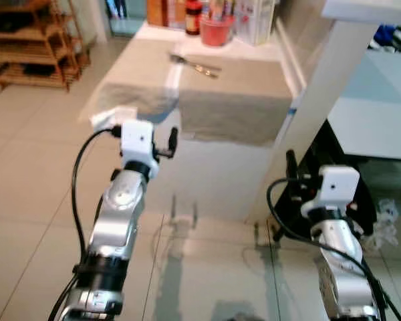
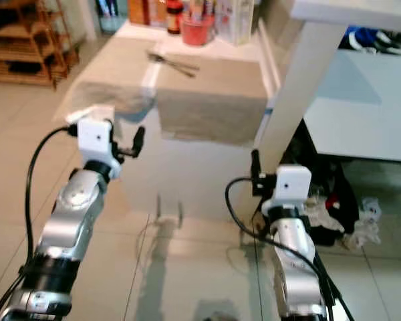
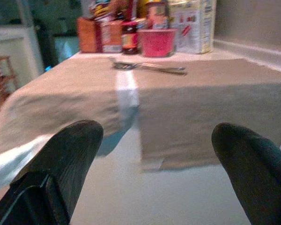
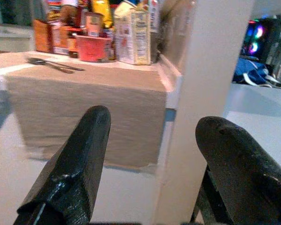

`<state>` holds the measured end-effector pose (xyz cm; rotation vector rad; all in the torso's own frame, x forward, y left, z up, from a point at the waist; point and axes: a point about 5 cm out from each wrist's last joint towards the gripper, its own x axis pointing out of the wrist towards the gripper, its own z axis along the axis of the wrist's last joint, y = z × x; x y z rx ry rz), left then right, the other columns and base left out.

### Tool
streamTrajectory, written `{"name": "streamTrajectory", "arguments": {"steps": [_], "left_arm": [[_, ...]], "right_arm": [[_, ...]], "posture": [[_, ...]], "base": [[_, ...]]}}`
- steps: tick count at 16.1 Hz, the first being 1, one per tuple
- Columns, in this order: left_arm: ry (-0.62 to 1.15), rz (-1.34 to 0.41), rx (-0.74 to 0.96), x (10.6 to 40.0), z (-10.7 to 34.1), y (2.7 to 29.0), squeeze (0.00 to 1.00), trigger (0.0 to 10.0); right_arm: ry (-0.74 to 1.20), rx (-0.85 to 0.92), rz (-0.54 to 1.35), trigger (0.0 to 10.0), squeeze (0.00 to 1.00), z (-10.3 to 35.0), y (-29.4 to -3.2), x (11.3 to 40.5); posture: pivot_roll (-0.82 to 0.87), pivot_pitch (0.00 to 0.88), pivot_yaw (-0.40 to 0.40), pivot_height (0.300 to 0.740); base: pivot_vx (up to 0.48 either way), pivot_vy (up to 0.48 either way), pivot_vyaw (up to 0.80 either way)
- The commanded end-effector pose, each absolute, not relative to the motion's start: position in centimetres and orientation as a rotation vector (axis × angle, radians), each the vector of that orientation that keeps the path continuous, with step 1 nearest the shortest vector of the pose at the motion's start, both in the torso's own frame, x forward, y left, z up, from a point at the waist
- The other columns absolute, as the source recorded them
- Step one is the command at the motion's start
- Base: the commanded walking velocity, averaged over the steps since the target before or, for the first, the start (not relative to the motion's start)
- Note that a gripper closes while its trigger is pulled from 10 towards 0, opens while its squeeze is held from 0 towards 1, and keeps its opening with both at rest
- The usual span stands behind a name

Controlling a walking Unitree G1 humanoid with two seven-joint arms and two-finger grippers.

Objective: Setting the table

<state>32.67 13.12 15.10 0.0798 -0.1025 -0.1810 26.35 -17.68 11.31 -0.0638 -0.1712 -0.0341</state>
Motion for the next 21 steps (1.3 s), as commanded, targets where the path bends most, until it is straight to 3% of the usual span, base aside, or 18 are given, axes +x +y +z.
{"name": "streamTrajectory", "arguments": {"steps": [1, 21], "left_arm": [[-0.118, -0.218, 0.093, 32.81, 15.35, 12.07, 0.00, 10.0], [-0.133, -0.261, 0.114, 33.39, 15.77, 11.12, 0.00, 10.0]], "right_arm": [[-0.177, -0.082, -0.063, 10.0, 0.00, 11.50, -18.28, 26.36], [-0.191, -0.087, -0.048, 10.0, 0.00, 12.22, -17.72, 27.18]], "posture": [[0.01, 0.000, -0.009, 0.740], [0.01, 0.000, -0.005, 0.740]], "base": [[0.431, 0.000, 0.00], [0.474, 0.000, 0.00]]}}
